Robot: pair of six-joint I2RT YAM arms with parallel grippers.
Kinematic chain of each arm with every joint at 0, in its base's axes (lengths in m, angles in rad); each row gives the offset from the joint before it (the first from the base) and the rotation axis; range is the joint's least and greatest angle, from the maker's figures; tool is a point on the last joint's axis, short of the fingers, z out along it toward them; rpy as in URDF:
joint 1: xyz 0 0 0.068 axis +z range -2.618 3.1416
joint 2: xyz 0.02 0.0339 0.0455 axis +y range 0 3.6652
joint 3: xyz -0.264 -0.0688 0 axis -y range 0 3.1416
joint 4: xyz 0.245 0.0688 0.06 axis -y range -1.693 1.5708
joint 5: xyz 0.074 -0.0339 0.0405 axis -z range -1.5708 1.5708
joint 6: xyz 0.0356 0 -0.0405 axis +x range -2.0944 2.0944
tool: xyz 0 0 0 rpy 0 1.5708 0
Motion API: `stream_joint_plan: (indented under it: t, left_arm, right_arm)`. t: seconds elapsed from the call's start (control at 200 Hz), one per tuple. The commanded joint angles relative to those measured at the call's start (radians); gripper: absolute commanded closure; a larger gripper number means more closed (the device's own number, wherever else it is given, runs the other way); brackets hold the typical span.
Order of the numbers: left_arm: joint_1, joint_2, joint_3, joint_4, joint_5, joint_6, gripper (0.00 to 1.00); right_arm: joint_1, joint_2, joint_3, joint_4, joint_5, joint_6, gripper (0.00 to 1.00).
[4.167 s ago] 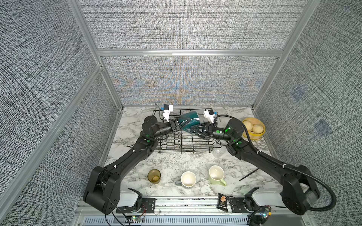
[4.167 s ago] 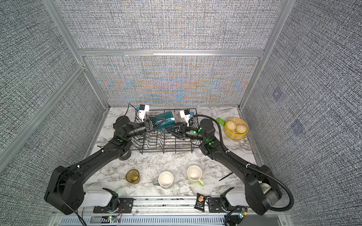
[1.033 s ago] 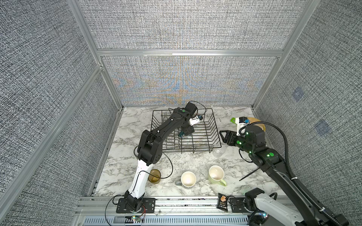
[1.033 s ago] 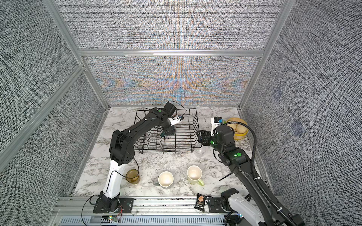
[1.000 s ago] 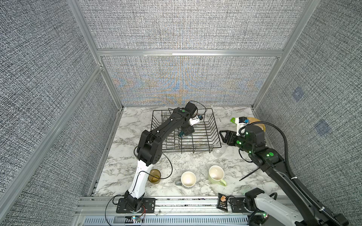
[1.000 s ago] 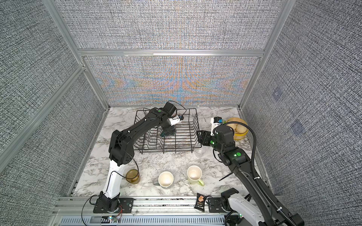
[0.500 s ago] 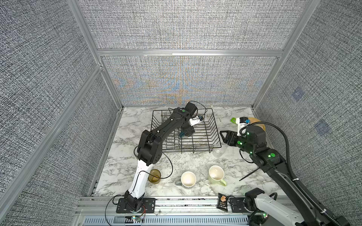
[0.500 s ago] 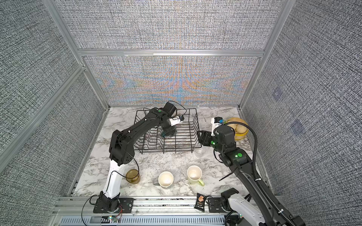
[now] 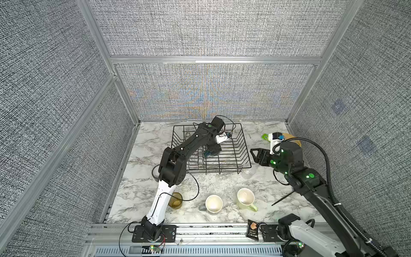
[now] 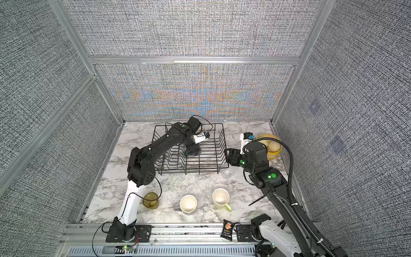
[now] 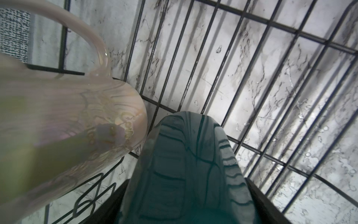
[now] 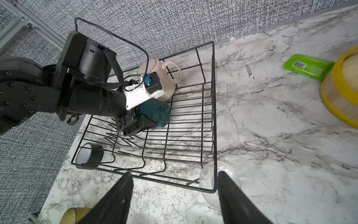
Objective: Load cups into a dish rack
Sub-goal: Place the cup on the dish rack.
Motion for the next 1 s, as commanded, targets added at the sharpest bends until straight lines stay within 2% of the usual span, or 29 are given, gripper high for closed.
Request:
stream_joint_plan:
  t: [0.0,0.43,0.445,0.455,0.475,0.78,0.995]
  left_arm:
    - [-0.001,-0.016,0.006,0.015,-0.005,-0.001,0.21]
    - [-0.001,-0.033,-0.004,0.025,-0.017,0.017,0.13]
    - [-0.001,-0.034,-0.006,0.026,-0.019,0.017,0.1]
    - [-0.001,-0.034,-0.007,0.026,-0.02,0.017,0.03]
    - [-0.001,-0.037,-0.011,0.027,-0.02,0.017,0.01]
    - [0.0,-0.059,-0.048,0.064,-0.03,0.032,0.02]
    - [0.001,-0.094,-0.073,0.076,0.019,0.05,0.12]
  right_arm:
    - [-0.001,0.003,0.01,-0.029,0.008,-0.016,0.31]
    - [-0.001,0.01,0.016,-0.043,0.0,-0.014,0.31]
    - [-0.001,0.01,0.014,-0.04,-0.002,-0.012,0.31]
    - [-0.001,0.011,0.013,-0.038,-0.003,-0.012,0.31]
    - [-0.001,0.012,0.011,-0.035,-0.002,-0.011,0.31]
    - [-0.001,0.033,0.009,-0.017,-0.035,0.011,0.31]
    - [-0.001,0.028,-0.009,0.001,-0.039,0.024,0.31]
